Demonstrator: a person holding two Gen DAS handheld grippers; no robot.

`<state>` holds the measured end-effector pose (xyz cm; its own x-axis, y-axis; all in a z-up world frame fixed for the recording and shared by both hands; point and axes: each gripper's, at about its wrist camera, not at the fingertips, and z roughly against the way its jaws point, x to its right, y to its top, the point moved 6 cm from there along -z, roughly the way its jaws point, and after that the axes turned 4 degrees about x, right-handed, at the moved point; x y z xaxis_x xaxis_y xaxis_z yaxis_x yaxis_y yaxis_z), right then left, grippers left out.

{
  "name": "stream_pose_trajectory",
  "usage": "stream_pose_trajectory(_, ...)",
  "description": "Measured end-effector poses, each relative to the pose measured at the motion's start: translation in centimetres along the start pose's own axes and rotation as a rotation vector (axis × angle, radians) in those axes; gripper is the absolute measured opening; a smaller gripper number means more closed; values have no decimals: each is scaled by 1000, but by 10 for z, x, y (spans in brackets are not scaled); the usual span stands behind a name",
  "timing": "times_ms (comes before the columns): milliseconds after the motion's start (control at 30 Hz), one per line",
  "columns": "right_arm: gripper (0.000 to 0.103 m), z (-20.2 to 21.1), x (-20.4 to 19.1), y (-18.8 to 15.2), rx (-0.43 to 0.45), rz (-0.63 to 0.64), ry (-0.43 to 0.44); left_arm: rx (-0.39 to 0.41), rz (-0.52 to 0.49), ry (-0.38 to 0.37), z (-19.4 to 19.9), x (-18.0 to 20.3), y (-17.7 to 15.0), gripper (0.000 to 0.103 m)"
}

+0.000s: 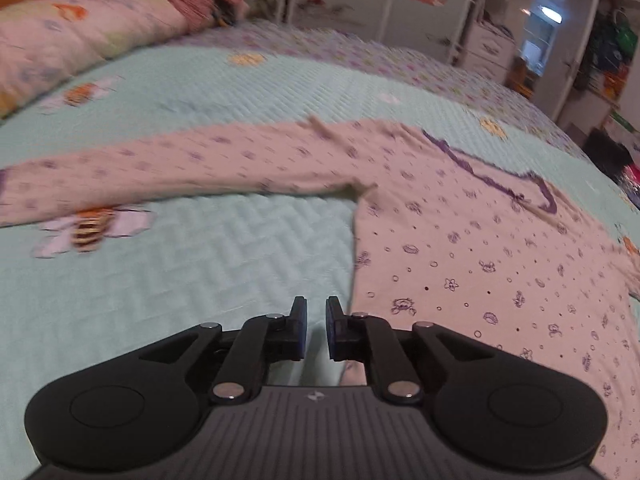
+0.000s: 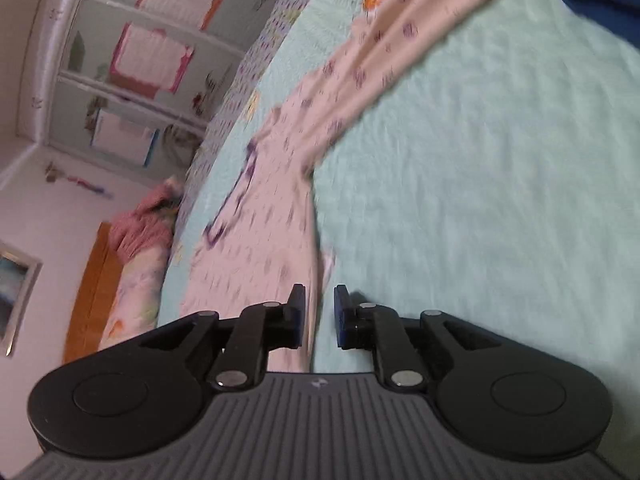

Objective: Fold clothes

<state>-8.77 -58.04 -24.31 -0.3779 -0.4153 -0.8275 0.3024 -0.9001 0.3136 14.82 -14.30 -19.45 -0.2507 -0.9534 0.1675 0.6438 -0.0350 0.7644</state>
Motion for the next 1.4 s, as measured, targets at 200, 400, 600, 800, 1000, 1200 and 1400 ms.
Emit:
stream_pose_trajectory(200, 28, 29, -8, -56, -99, 57, 1, -53, -96, -153, 57, 27, -38, 34)
stream_pose_trajectory(400, 1, 33, -11, -71, -103, 139, -65, -166, -202, -101, 52, 24, -85, 34)
stream_pose_trajectory(600, 1, 37, -19, -74, -92, 276, -147, -144, -190, -99, 54, 12, -86, 34)
stream_pose_trajectory(800, 5, 44, -38, -78, -34, 374, -271, -154, -126, -69, 68, 9, -78, 37)
stream_pose_trajectory(1000, 28, 51, -96, -98, 78, 703, -378, -104, -135, -19, 100, 17, -66, 66)
stream_pose_trajectory(1200, 39, 17, -111, -147, -212, 655, -176, -220, -200, -26, 92, 26, -98, 72)
stream_pose_trajectory(1400, 29, 23, -81, -158, -258, 580, -211, -234, -169, -17, 92, 14, -110, 73)
